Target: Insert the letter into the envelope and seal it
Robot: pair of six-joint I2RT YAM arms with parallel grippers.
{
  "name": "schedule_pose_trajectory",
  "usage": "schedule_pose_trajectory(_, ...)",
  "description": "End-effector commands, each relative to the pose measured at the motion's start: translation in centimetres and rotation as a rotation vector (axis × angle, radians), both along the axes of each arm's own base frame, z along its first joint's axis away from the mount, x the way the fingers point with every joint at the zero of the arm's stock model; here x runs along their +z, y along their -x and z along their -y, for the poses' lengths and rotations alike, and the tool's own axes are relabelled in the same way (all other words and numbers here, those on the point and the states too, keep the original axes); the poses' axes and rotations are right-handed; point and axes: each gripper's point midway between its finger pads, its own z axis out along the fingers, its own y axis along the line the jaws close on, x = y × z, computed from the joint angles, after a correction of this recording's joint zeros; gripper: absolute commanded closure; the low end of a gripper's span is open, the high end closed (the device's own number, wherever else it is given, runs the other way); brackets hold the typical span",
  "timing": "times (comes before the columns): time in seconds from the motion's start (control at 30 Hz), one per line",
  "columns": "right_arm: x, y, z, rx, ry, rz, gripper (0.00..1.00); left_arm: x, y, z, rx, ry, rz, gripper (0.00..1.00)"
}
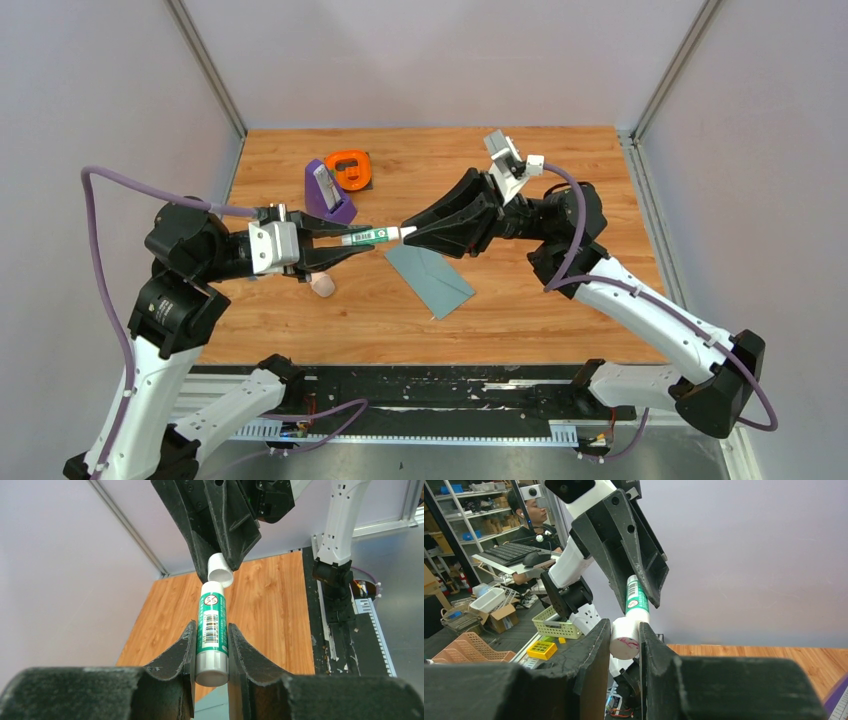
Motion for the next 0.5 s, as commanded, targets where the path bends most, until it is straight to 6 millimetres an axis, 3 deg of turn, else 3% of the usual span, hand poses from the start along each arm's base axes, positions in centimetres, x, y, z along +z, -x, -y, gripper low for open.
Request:
schedule_pose_trajectory(0.0, 1.6, 1.0, 0.9, -0.008, -0.045, 0.061, 1.00, 0.7, -0.2, -0.1, 0.011, 0.011, 0.034, 1.00)
schedule_pose_trajectory(0.47, 1.4, -0.1, -0.2, -0.028, -0.029, 0.037, 1.00, 0.8, -0.4, 0.1, 0.008, 0.017, 0.024, 1.00)
